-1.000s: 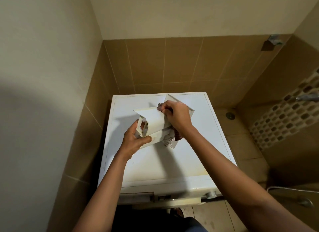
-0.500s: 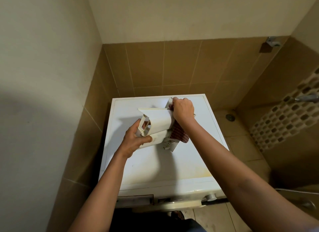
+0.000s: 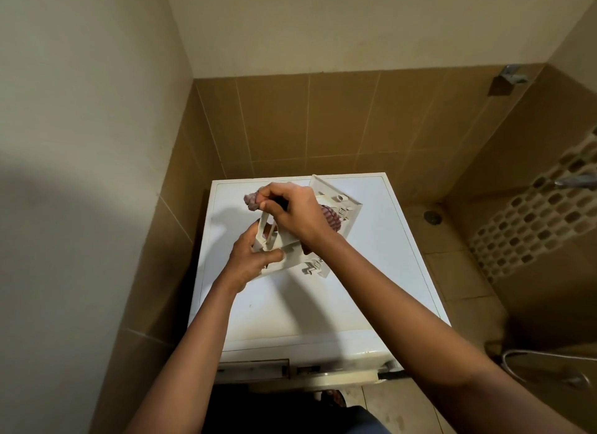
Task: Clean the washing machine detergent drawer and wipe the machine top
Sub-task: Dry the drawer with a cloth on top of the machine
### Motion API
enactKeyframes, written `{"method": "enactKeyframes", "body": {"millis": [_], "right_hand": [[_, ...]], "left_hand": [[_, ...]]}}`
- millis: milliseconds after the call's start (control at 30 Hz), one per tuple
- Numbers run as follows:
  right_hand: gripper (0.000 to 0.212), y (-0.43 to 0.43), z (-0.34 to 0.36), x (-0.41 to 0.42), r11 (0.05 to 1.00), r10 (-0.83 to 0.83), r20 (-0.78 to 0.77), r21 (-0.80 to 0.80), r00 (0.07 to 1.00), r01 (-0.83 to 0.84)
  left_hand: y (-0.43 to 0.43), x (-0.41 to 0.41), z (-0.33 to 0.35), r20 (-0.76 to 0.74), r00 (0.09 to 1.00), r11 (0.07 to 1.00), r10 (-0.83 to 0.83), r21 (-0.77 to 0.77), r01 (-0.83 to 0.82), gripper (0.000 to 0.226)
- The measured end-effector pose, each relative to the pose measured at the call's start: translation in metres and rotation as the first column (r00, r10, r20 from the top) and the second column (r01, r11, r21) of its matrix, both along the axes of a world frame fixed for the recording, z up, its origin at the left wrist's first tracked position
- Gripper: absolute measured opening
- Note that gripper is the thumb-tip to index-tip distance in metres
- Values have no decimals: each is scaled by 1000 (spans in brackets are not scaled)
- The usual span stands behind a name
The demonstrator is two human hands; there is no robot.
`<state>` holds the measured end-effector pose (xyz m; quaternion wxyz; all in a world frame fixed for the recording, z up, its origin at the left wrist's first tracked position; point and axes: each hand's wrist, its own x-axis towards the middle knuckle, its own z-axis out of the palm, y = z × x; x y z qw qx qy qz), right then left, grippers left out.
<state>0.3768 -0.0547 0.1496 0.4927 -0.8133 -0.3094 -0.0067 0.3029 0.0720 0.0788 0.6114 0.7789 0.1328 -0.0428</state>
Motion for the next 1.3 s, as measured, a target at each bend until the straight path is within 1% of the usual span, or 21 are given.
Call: {"method": "enactKeyframes", "body": {"millis": [67,100,200,267,300,367,400,500,567,600,633,667,733,800,833,933,1033,1100,1133,1200,1300], "right_hand": [[11,-2,-2,1,1000,-13,-7,10,1000,13],[11,-6,-5,5,999,-43,4,-12,999,43],[15,-22,-26,22,968,-180,62,-168,982,188],[17,-33,-39,33,899,-299,83,-309,951,310],[23,-38,-42,37,855,-348,108,-372,931,362],[41,-44,-42,42,786,-363,204,-457,909,417],[44,-47,-39,43,759,-348,265,-483,899,436],[28,-48,-32,47,642,-344,422,-547,839,538],[23,-42,-31,44,569,-364,445,-589,818,574],[20,-39,-30,44,565,-377,419,-602,826,564],[18,-36,-29,44,580,-396,386,-599,833,553],[16,-33,-29,44,618,-423,331,-575,843,536],[14,-29,-29,45,712,-481,163,-501,861,492],[10,-19,-26,38,841,-449,-7,-341,893,420],[9,-13,-23,28,892,-395,-50,-260,917,370],[9,8,-11,-11,976,-201,-19,-87,979,199],[12,18,-15,-43,998,-68,138,21,988,66],[25,14,-29,-52,999,12,222,45,975,-23],[33,9,-36,-50,998,55,246,28,968,-64],[44,3,-47,-37,997,75,255,-54,964,-63],[47,-7,-52,-4,985,-67,186,-147,980,95]], "left_hand": [[2,-2,1,5,1000,1000,4,-17,-4,66],[3,-4,1,9,1000,999,11,-42,-10,68],[9,-13,0,9,999,992,37,-123,-35,71],[11,-20,-2,6,999,989,37,-145,-35,72],[11,-21,-3,8,999,988,35,-153,-34,74],[9,-23,-4,16,1000,985,23,-171,-20,79],[7,-23,-4,22,1000,983,14,-185,-10,81],[-1,-19,-2,45,999,980,-16,-200,25,73],[-2,-17,0,51,998,980,-25,-197,34,70],[-1,-18,0,48,999,979,-18,-202,28,71],[1,-19,-1,41,999,978,-10,-209,18,73],[3,-21,-2,38,999,976,-1,-216,9,73],[4,-25,-5,38,999,975,24,-221,-15,72],[2,-27,-7,38,998,970,57,-238,-46,75],[1,-26,-8,34,997,966,76,-251,-65,76],[0,-22,-9,26,995,965,94,-247,-85,64],[-1,-22,-10,34,993,964,111,-246,-99,62],[-1,-25,-9,39,990,954,135,-274,-119,56],[-2,-27,-8,47,989,951,140,-283,-122,53],[-1,-29,-7,58,989,949,135,-295,-113,53],[5,-33,-9,38,992,951,117,-294,-101,58]]}}
